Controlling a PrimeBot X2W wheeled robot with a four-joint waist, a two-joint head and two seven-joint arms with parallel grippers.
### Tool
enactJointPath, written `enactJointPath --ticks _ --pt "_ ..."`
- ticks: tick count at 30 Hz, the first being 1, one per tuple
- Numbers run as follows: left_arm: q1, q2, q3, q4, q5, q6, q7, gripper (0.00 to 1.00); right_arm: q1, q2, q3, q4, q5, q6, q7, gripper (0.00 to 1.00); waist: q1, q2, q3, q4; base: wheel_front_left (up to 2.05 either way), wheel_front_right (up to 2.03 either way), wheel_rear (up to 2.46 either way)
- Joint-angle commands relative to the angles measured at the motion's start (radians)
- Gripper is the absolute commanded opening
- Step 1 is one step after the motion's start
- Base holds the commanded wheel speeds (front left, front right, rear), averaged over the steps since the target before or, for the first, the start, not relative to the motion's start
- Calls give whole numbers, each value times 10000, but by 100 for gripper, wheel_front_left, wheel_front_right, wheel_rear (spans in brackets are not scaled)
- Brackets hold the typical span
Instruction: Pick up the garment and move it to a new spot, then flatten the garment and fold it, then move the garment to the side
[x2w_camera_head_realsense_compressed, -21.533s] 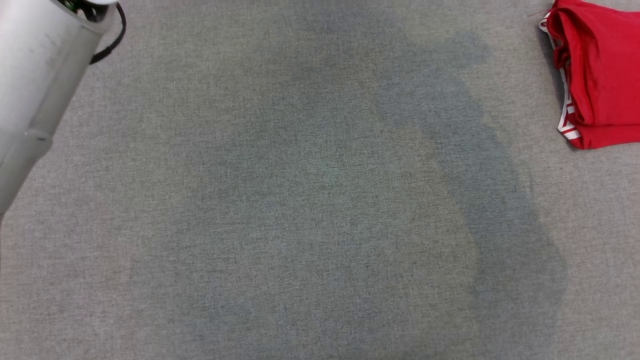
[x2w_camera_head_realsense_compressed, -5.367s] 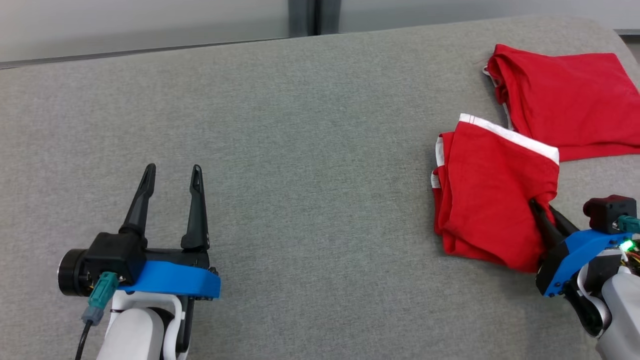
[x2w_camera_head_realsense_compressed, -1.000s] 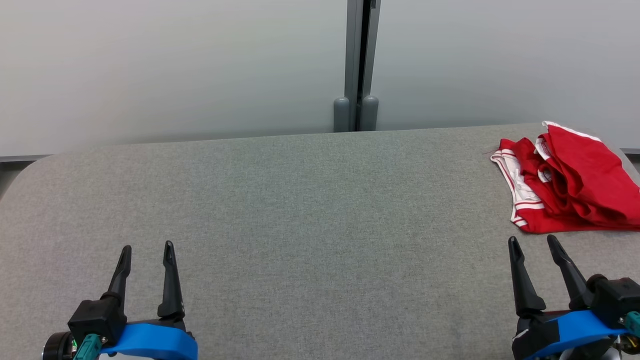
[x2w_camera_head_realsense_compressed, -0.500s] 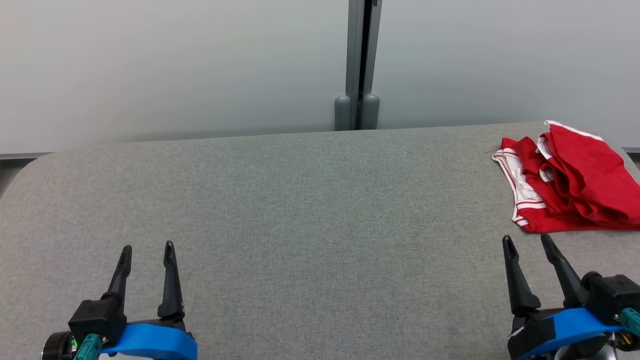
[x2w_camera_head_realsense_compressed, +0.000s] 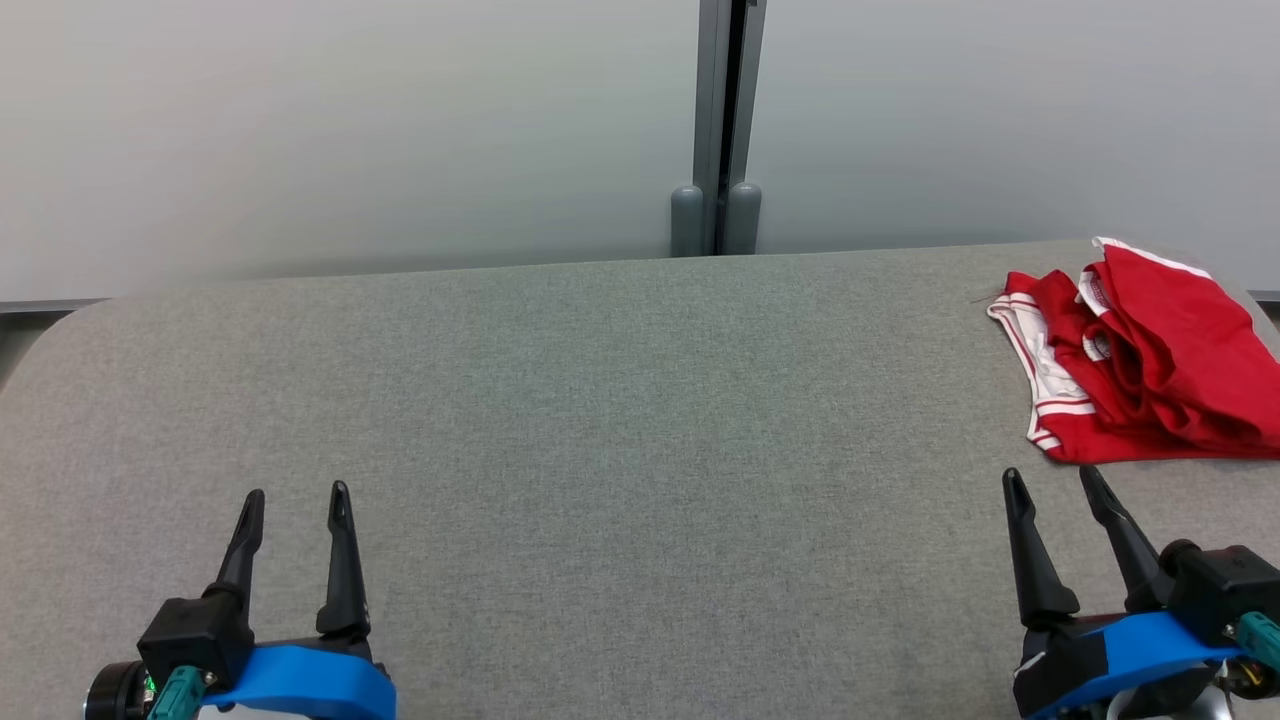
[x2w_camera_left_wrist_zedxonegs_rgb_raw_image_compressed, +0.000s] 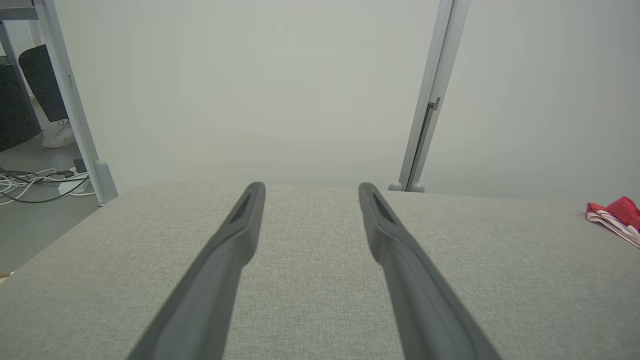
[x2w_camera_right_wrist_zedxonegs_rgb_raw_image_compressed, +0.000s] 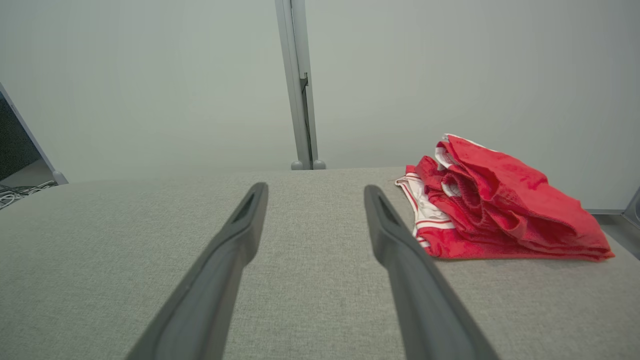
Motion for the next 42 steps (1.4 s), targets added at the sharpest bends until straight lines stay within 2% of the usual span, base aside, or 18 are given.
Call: enactJointPath --ticks 1,2,3,7,23,42 --pt "-115 51 -19 -32 -25 64 14 100 -78 19 4 -8 -31 2 2 100 0 0 7 -1 0 0 0" --pt "-118 50 -21 -33 -36 78 12 100 -77 19 0 -9 -33 2 3 100 0 0 12 1 0 0 0" --pt "11 -16 -13 36 -1 -3 0 0 13 2 4 34 3 0 1 0 0 0 12 1 0 0 0" --pt "219 -202 -73 384 -66 -18 27 0 171 27 -3 438 77 0 47 0 0 0 13 1 0 0 0" --pt "-124 -522 556 629 -2750 -554 625 0 -151 22 -97 806 3124 0 382 0 0 0 -1 -1 0 0 0" --pt "-445 -843 1178 829 -5338 -1077 1212 0 -465 16 -180 1160 6073 1 702 0 0 0 -18 -2 0 0 0"
